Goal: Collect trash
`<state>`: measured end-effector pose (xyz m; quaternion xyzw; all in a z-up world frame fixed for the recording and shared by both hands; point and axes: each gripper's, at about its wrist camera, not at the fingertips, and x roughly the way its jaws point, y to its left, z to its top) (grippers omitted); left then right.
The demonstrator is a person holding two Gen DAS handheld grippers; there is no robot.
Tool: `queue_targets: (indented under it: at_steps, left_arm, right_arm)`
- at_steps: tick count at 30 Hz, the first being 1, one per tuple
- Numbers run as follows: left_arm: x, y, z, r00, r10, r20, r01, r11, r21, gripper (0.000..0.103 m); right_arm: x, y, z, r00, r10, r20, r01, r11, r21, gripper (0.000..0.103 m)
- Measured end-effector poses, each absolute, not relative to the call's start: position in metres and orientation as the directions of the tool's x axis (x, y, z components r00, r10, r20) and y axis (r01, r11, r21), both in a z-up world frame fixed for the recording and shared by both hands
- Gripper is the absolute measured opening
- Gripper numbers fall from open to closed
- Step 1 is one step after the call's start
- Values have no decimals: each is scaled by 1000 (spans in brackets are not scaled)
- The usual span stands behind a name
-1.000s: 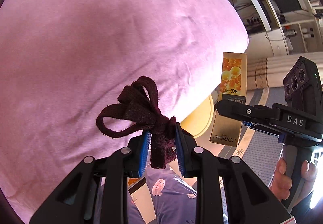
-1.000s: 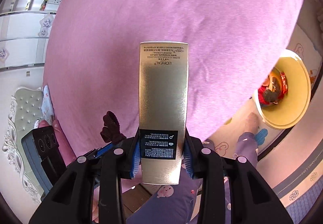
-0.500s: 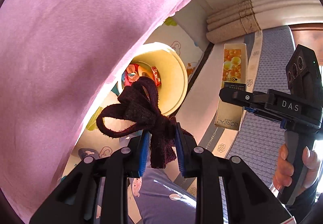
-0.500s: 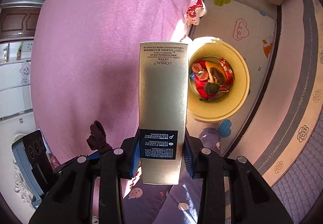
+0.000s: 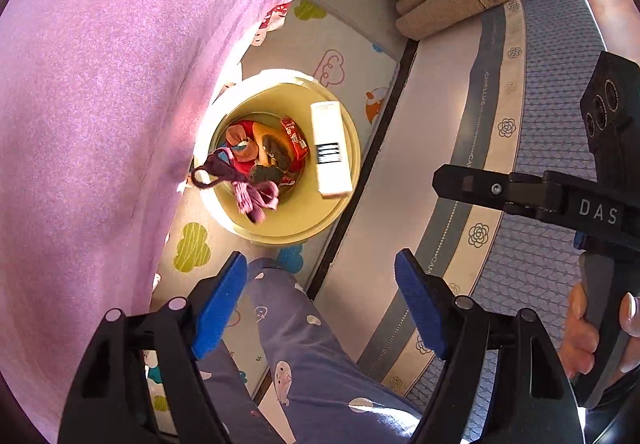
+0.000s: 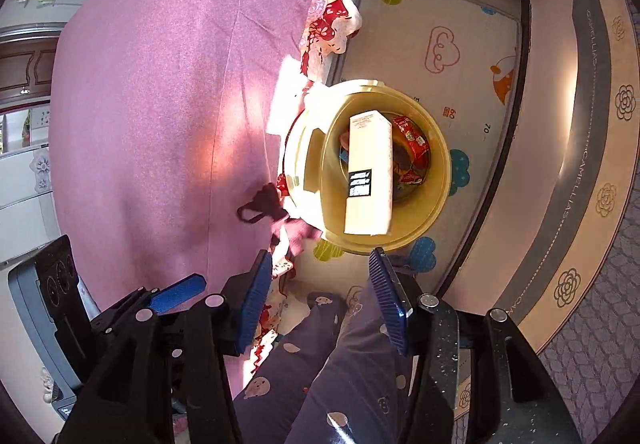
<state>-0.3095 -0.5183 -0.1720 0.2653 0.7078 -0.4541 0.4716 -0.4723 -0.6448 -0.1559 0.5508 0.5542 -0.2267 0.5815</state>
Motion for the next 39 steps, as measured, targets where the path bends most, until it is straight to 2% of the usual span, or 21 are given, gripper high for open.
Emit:
queue_targets:
  at_steps: [9,23,32,39]
  left_arm:
    - [-312,-517,-168,-433,-83,-898,780,465,-419,75]
    - [-287,-487,-132,-403,-179,-898,748,501,-435,75]
    - [-236,-417,-105,-326,-266,-907,685,595,-421,75]
    - [-188,-328,-93,-261,-318,-912,584,700,-411,75]
  right_arm:
    - [-471,-641,-157,280,363,-889,869,298,395,50]
    - [-425,-624,-113,288,335,-897,819,399,412,50]
    - [-348,-561,-87,269,364,-892,726,532,436,50]
    - [-276,-477,-75,231,409,-883,615,641,458,50]
